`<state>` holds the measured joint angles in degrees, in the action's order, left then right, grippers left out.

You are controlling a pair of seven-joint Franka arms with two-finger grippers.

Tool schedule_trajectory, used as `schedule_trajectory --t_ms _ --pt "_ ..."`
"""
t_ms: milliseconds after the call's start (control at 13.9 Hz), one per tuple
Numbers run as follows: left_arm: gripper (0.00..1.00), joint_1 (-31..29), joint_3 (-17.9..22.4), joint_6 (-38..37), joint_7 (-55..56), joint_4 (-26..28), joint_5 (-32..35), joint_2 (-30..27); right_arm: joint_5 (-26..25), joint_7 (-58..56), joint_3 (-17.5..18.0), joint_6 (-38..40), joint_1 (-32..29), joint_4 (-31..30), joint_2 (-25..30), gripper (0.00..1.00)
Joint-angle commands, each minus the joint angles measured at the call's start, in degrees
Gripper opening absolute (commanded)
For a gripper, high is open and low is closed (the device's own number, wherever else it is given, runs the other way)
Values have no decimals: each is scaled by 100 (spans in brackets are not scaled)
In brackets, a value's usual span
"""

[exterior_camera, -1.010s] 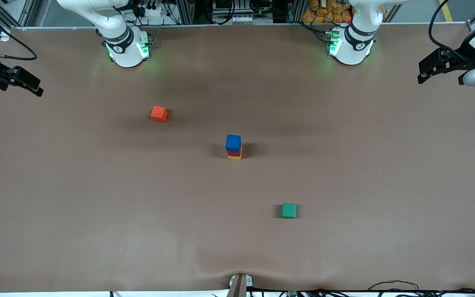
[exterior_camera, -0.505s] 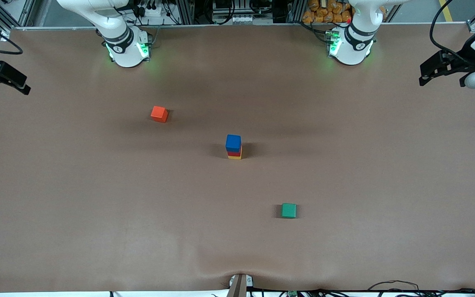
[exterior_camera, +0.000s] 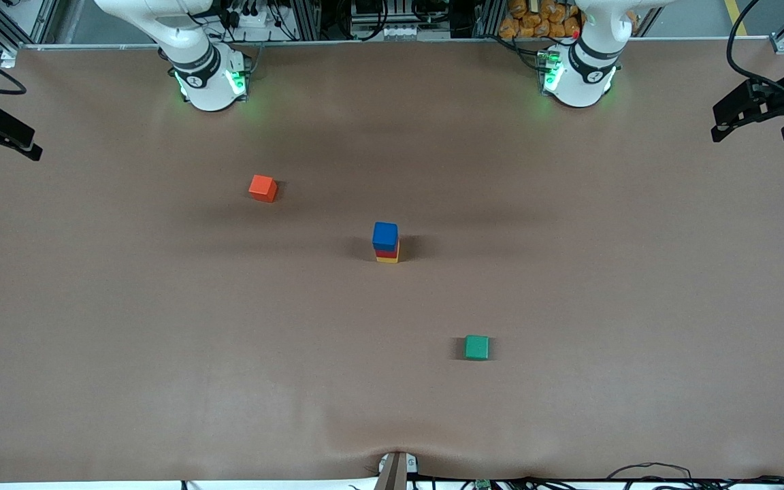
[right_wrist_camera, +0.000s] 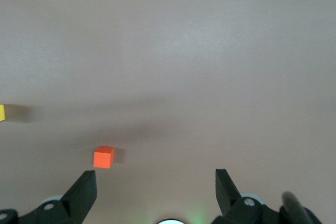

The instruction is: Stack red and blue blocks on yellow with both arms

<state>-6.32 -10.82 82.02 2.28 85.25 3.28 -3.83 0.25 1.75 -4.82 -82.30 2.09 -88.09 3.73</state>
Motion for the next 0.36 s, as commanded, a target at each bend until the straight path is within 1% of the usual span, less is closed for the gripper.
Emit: schedule_trajectory --t_ms 0,289 --pt "100 -10 -25 -37 -17 -193 111 102 309 -52 113 56 -94 135 -30 100" --pt "100 -10 -25 -37 1 -193 111 93 318 -43 105 64 -138 126 -30 100"
